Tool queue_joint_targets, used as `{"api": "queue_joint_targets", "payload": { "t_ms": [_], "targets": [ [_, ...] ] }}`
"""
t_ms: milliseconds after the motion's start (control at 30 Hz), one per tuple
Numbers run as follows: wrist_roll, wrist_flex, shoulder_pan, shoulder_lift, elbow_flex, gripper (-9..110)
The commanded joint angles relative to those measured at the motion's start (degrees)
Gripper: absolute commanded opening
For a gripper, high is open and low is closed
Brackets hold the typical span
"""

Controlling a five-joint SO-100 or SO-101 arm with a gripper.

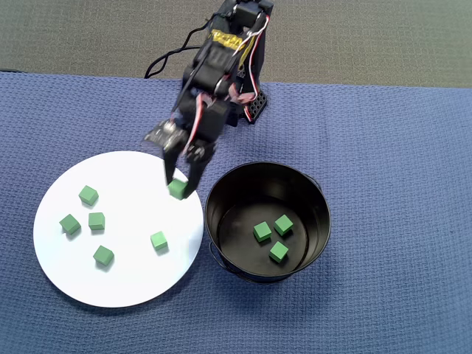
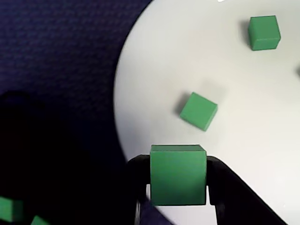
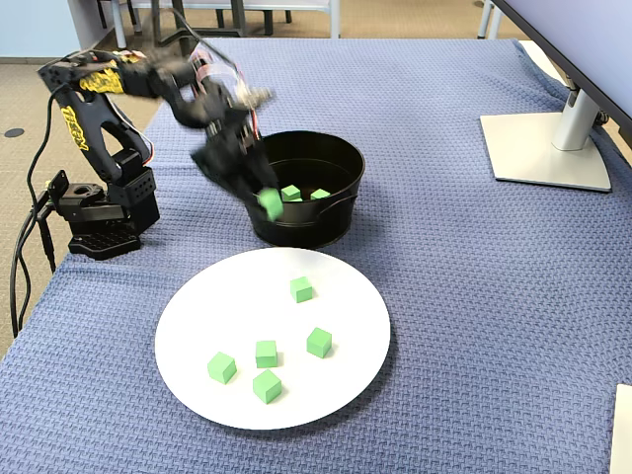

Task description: Pick up the green cubes from the white plate and place them in the black recipient

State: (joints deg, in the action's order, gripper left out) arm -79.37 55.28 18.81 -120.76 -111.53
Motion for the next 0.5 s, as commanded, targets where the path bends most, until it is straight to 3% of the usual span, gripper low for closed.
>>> {"api": "queue_joint_targets", "payload": {
  "t_ms": [0, 167, 267, 467],
  "targets": [
    [6.42, 6.77, -8.61, -5.36, 6.59, 0],
    [15.91, 7.73, -21.18, -1.49, 8.09, 0],
    [16.79, 7.47, -25.66, 0.26, 7.03, 39],
    [12.74, 6.94, -24.08, -0.44, 6.86, 44]
  ]
}}
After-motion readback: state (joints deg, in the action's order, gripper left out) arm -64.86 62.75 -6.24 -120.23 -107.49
